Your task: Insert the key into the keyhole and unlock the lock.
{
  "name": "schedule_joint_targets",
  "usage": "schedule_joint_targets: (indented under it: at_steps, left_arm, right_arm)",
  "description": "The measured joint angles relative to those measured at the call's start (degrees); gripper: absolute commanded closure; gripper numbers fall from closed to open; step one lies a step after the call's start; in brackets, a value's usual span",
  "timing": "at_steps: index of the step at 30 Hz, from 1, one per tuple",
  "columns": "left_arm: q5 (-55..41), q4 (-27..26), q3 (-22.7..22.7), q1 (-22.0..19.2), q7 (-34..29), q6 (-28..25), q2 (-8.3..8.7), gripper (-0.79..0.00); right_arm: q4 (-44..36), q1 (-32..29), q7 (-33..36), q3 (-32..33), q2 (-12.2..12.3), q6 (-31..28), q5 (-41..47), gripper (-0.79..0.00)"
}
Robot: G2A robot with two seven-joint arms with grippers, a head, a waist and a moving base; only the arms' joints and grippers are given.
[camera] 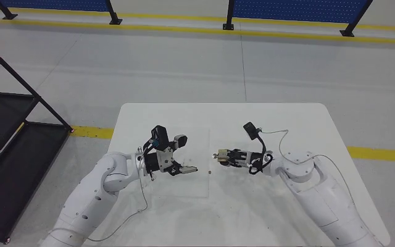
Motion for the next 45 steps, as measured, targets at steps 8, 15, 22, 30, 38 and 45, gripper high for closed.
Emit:
schedule_joint_targets:
  at_steps: [8, 15, 22, 30, 38, 45]
  left_arm:
    - [0.00, 0.00, 0.00, 0.00, 0.00, 0.00, 0.00, -0.785]
    - [0.00, 0.00, 0.00, 0.00, 0.00, 0.00, 0.00, -0.785]
    - [0.00, 0.00, 0.00, 0.00, 0.00, 0.00, 0.00, -0.785]
    - [0.00, 0.00, 0.00, 0.00, 0.00, 0.00, 0.00, -0.785]
    - [0.00, 0.00, 0.00, 0.00, 0.00, 0.00, 0.00, -0.785]
    - [0.00, 0.00, 0.00, 0.00, 0.00, 0.00, 0.00, -0.785]
  right_arm:
    - [-1.40, 1.51, -1.03, -3.05, -0.10, 9.85, -9.50, 0.000]
    - [-0.05, 2.89, -0.28, -4.39, -0.50, 14.80, -11.22, 0.000]
    - [1.29, 3.91, 1.16, -4.66, -0.65, 17.66, -11.68, -0.249]
    - [0.74, 3.69, 0.18, -3.91, -0.68, 17.42, -11.54, -0.785]
    - [-0.79, 2.71, -2.12, -3.21, -0.56, 16.84, -12.98, -0.785]
    - [-4.25, 0.72, -7.51, -2.50, -0.29, 14.94, -17.64, -0.785]
